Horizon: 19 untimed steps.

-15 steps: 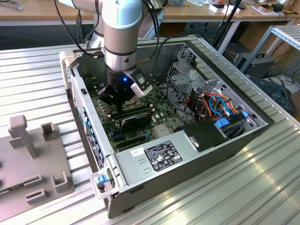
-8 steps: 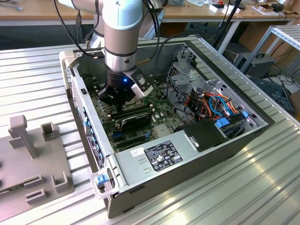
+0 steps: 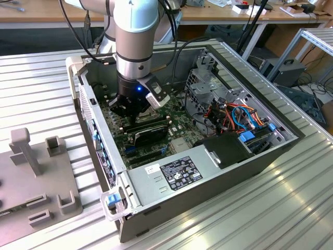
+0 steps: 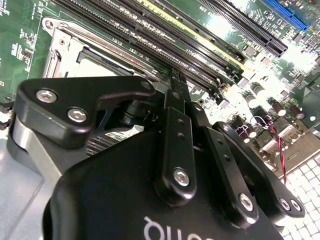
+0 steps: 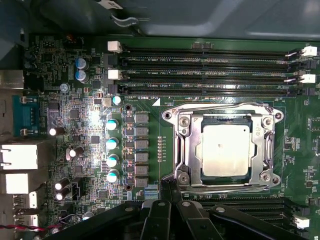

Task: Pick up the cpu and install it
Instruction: 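Install the second cpu locking lever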

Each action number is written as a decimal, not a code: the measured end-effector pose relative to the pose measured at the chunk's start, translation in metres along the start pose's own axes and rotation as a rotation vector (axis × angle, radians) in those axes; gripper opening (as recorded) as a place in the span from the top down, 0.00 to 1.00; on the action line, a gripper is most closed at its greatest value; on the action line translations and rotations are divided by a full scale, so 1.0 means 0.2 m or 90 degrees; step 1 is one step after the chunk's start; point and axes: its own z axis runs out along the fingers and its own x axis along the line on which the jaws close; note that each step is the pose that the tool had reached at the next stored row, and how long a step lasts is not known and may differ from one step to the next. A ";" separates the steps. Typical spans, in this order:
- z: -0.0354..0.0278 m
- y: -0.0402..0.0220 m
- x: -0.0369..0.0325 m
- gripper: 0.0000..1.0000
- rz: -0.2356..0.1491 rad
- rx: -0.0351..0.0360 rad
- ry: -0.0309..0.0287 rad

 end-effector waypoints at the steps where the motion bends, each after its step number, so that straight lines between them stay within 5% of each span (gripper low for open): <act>1: 0.001 0.000 0.000 0.89 0.000 0.0006 0.0001; 6: 0.011 0.000 0.001 0.89 0.000 0.0030 0.0001; 11: 0.011 -0.004 0.001 0.89 -0.001 0.0112 -0.0001; 19: -0.018 -0.005 -0.001 0.89 -0.001 0.0119 -0.0001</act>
